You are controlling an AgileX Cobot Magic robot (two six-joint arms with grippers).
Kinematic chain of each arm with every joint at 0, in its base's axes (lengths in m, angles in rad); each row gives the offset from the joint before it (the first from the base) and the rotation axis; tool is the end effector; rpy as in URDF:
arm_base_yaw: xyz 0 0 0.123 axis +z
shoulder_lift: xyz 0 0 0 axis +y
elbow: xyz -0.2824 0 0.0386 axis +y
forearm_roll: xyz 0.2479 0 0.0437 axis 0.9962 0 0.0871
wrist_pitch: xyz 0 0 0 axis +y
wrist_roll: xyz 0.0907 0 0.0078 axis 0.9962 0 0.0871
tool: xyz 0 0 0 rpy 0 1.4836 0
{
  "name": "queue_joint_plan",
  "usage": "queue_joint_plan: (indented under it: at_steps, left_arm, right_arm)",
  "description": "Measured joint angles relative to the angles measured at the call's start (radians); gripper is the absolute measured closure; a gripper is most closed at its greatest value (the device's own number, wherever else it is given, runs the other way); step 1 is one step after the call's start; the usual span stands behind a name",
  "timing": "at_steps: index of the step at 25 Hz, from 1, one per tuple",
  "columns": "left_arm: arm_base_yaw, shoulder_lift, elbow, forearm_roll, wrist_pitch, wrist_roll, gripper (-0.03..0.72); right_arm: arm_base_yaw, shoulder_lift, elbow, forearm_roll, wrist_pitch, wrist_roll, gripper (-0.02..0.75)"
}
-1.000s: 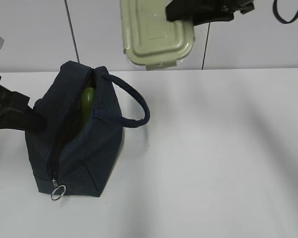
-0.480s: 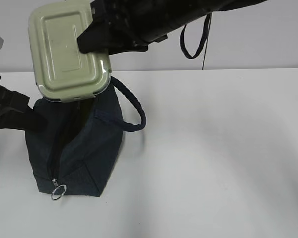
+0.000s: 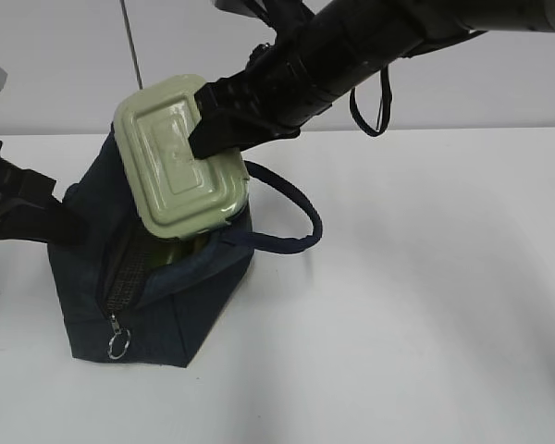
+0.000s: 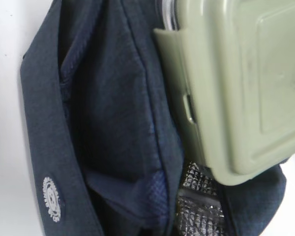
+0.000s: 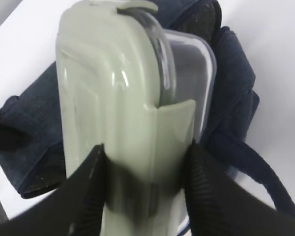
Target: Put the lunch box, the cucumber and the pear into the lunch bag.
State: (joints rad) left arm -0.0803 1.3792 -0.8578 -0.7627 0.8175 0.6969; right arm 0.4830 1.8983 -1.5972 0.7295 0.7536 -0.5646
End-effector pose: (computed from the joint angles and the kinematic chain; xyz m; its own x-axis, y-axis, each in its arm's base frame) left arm 0.2525 -0.0664 0.2522 -0.8426 0.1698 -0.5110 0.4031 0.8281 -0.3896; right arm 0.3633 0.2375 0.2867 -0.6591 -0.3324 -0.6746 -0.6790 0.6487 0.3437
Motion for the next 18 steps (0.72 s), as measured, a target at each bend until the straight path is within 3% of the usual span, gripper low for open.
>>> queue_joint_plan:
  at_steps: [9,13,18]
  left_arm:
    - [-0.001,0.0,0.0,-0.007,-0.002,0.0,0.704]
    - [-0.002,0.0,0.0,-0.008,-0.013,0.0,0.704]
    - [-0.002,0.0,0.0,-0.008,-0.016,0.0,0.704]
  right_arm:
    - [0.004,0.061,-0.004,-0.283,0.073,0.25,0.412]
    - [0.004,0.065,-0.005,-0.253,0.073,0.264,0.412]
    - [0.006,0.067,-0.005,-0.037,0.067,0.205,0.412]
